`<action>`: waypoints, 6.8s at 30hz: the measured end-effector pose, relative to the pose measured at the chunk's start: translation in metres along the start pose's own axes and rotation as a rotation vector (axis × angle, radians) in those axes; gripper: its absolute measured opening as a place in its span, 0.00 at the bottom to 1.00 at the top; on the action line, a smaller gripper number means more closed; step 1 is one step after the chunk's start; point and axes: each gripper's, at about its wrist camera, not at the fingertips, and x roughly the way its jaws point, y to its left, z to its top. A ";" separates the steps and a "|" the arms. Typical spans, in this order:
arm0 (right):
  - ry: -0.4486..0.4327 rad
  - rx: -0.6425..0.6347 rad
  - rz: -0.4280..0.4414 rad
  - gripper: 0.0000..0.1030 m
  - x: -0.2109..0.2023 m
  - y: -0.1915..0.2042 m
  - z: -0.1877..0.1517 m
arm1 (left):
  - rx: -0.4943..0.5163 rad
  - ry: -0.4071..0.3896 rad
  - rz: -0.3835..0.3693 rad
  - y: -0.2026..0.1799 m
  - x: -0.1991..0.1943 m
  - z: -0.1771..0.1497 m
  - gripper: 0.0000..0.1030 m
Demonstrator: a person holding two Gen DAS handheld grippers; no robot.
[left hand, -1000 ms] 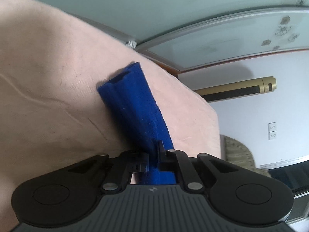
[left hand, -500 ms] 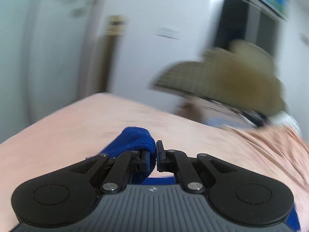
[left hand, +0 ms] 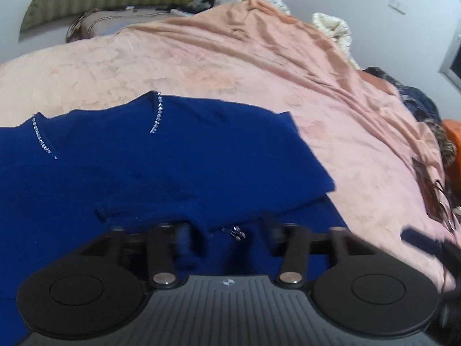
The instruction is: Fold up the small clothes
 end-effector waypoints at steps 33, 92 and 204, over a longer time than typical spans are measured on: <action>-0.085 0.068 -0.216 1.00 0.084 0.024 0.039 | -0.207 -0.047 0.547 0.171 -0.051 -0.022 0.84; 0.081 -0.014 0.300 0.09 0.146 0.022 0.105 | -0.199 -0.171 0.713 0.196 -0.057 0.040 0.87; 0.030 -0.182 -0.017 0.31 0.051 -0.002 0.033 | -0.057 -0.147 0.553 0.128 -0.117 -0.058 0.28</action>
